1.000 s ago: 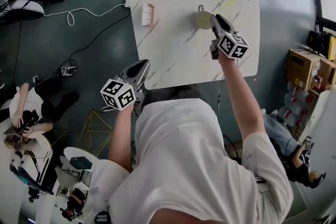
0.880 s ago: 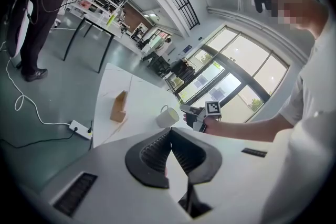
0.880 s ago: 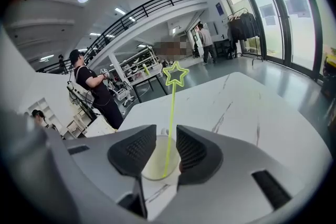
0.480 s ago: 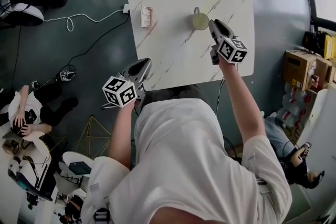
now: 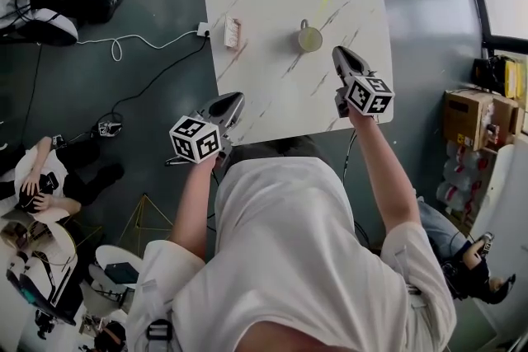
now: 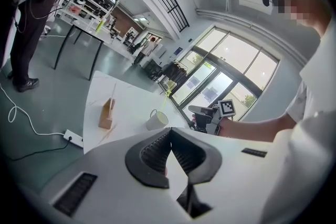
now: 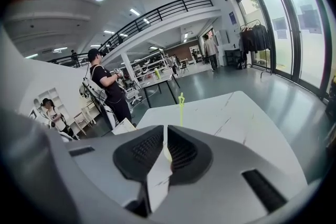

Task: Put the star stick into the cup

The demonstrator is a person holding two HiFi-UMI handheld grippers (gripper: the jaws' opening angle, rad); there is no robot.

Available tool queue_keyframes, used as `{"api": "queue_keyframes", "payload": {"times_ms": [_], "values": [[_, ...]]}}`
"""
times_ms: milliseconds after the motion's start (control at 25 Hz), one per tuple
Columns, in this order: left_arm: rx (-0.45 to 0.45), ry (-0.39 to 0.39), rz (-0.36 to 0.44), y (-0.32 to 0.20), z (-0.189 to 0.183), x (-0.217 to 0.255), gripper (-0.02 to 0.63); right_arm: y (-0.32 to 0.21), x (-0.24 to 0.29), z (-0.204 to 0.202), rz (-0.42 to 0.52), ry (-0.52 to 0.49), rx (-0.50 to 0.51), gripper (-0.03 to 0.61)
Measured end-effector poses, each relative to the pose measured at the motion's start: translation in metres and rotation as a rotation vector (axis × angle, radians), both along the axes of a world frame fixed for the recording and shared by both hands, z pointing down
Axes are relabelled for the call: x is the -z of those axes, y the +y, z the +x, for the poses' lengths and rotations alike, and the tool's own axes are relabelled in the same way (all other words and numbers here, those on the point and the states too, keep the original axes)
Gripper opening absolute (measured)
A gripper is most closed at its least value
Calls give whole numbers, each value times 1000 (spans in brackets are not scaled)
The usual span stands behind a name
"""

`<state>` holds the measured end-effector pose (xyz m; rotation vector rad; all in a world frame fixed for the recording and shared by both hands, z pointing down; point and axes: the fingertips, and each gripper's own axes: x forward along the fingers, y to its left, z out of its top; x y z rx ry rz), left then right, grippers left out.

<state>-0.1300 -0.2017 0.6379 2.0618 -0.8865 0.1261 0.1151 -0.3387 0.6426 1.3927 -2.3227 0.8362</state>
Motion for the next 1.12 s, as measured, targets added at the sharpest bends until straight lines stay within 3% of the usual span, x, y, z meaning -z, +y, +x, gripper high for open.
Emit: {"api": "queue_keyframes", "payload": {"times_ms": [400, 760, 1120], "values": [[53, -25, 75, 31, 34, 38, 14, 47, 65, 18, 122, -28, 93, 29], [170, -57, 122, 82, 88, 61, 14, 99, 87, 93, 153, -83, 107, 29], [474, -56, 172, 141, 106, 70, 14, 164, 91, 192, 161, -155, 94, 29]]}}
